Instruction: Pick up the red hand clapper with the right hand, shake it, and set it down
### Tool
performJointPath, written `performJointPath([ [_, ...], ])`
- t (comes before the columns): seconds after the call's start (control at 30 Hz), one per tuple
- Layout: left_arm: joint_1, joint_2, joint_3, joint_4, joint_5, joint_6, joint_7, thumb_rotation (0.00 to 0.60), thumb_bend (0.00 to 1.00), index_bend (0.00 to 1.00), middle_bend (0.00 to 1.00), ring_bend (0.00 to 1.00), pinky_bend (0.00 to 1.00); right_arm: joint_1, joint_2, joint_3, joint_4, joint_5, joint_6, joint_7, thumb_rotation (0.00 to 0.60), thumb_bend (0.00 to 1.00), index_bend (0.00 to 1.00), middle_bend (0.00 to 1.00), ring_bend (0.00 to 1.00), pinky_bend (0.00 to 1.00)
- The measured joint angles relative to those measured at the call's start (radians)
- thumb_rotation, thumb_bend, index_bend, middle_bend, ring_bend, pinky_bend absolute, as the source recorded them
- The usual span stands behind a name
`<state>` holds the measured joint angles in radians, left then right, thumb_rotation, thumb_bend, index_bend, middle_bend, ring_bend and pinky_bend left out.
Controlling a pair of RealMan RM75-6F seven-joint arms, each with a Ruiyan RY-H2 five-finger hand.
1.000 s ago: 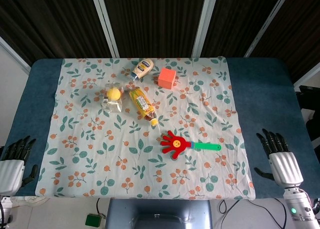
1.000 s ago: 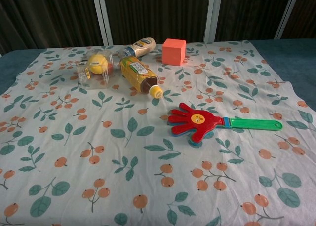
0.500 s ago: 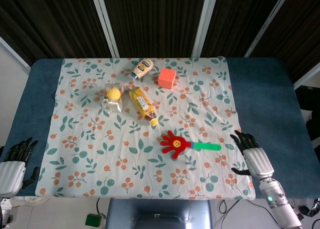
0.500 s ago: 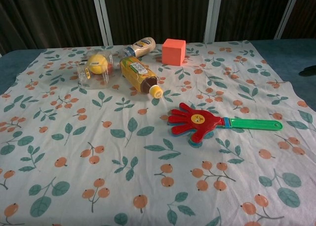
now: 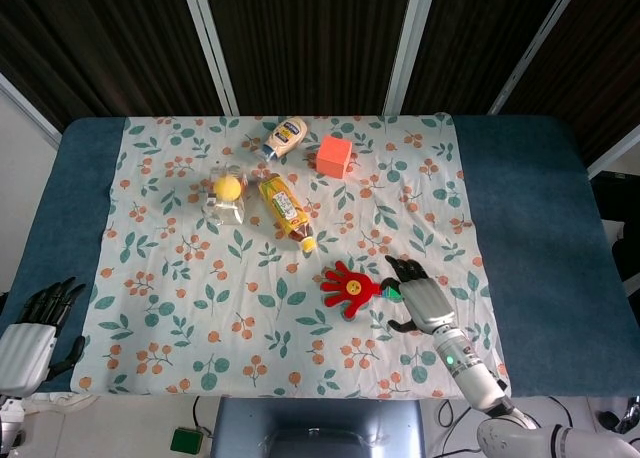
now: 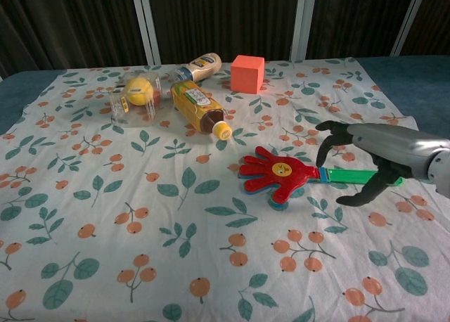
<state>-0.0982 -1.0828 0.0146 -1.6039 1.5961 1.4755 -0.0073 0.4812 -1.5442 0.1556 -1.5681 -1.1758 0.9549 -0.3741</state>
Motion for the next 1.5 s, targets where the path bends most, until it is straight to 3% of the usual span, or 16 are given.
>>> performJointPath([
  [0.17, 0.007, 0.005, 0.003, 0.000, 0.006, 0.015, -0.006, 0.600, 0.45, 0.00, 0.00, 0.00, 0.11, 0.026, -0.044, 0.009, 0.049, 0.067, 0.004, -0.040, 0.600, 0.33, 0.49, 0.00, 0.00, 0.00],
  [0.7, 0.008, 0.005, 0.007, -0.002, 0.008, 0.014, -0.001, 0.600, 0.45, 0.00, 0.00, 0.00, 0.11, 0.062, -0.080, 0.022, 0.157, 0.122, -0.003, -0.007, 0.600, 0.40, 0.55, 0.00, 0.00, 0.00],
  [1.5, 0.008, 0.006, 0.010, -0.005, 0.012, 0.015, 0.006, 0.600, 0.45, 0.00, 0.00, 0.00, 0.11, 0.064, -0.080, 0.002, 0.172, 0.124, 0.019, 0.032, 0.600, 0.40, 0.59, 0.00, 0.00, 0.00],
])
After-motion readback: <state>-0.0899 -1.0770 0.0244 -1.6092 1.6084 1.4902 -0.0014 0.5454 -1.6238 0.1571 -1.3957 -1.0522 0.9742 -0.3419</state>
